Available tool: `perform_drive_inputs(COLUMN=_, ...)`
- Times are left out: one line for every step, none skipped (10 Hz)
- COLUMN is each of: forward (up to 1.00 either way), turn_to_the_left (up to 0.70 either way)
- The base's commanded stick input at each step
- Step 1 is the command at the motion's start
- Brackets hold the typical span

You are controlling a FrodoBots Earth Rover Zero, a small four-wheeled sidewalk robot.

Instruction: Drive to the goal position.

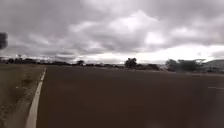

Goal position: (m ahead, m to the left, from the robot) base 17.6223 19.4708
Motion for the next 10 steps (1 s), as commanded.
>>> perform_drive_inputs(forward=0.00, turn_to_the_left=0.85)
perform_drive_inputs(forward=0.00, turn_to_the_left=0.85)
perform_drive_inputs(forward=0.00, turn_to_the_left=0.85)
perform_drive_inputs(forward=0.00, turn_to_the_left=0.85)
perform_drive_inputs(forward=0.00, turn_to_the_left=0.85)
perform_drive_inputs(forward=0.00, turn_to_the_left=0.85)
perform_drive_inputs(forward=0.00, turn_to_the_left=0.85)
perform_drive_inputs(forward=0.00, turn_to_the_left=0.85)
perform_drive_inputs(forward=0.00, turn_to_the_left=0.85)
perform_drive_inputs(forward=0.00, turn_to_the_left=0.85)
